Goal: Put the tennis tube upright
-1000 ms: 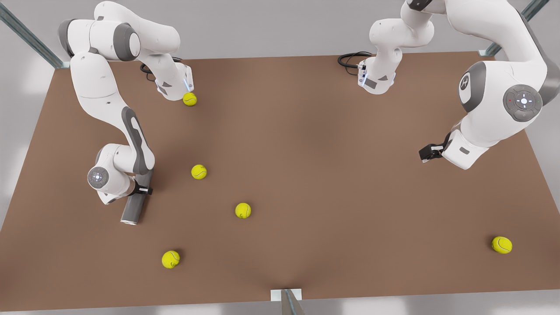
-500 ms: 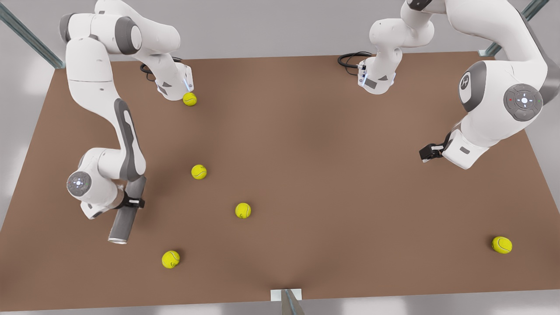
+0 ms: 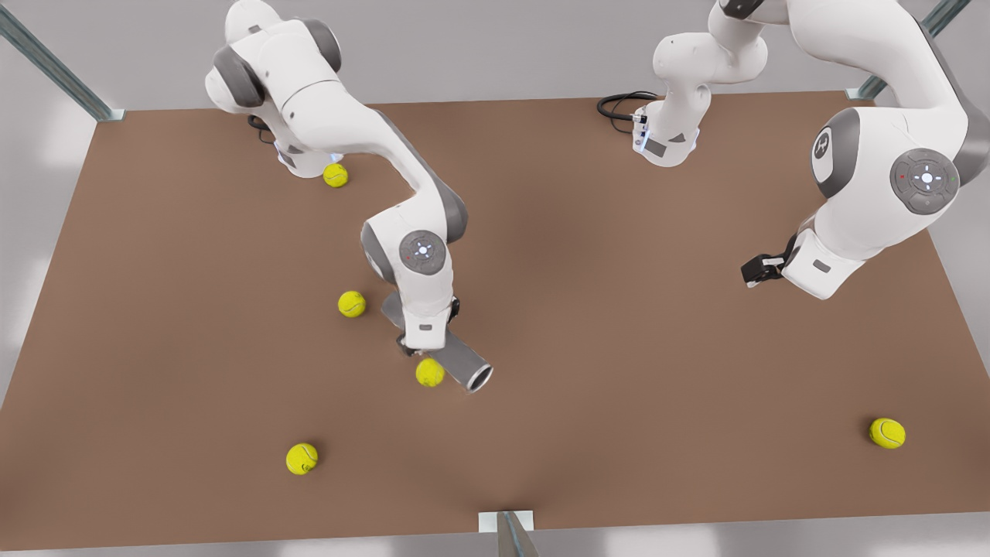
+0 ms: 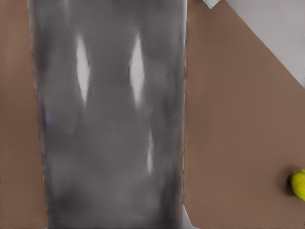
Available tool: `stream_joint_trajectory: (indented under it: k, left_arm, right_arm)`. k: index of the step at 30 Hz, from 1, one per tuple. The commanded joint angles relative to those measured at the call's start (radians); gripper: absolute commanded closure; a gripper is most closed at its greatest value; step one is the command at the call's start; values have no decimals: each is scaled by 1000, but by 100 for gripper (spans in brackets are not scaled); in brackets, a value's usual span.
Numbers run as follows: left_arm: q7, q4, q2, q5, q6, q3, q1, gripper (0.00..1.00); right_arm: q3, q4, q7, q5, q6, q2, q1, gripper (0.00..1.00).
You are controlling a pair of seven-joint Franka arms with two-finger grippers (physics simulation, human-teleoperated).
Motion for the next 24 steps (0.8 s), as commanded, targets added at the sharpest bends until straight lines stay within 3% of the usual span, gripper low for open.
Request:
stream_joint_trajectory:
  k: [1, 5, 10, 17, 24]
  left_arm:
    - [-3, 0, -1, 1, 0, 0, 0, 0]
    - [-3, 2, 1, 1, 0, 0, 0, 0]
    - [-3, 2, 1, 1, 0, 0, 0, 0]
    - [0, 2, 4, 1, 2, 1, 0, 0]
    - [0, 0, 4, 1, 2, 1, 0, 0]
  right_arm:
    - [0, 19, -404, -139, 119, 30, 36, 34]
    - [32, 19, -631, -166, 255, 41, 36, 34]
    - [173, 94, -632, -168, 308, 135, 41, 34]
    - [184, 213, -513, -162, 343, 285, 136, 34]
    - [180, 201, -451, -162, 410, 366, 136, 34]
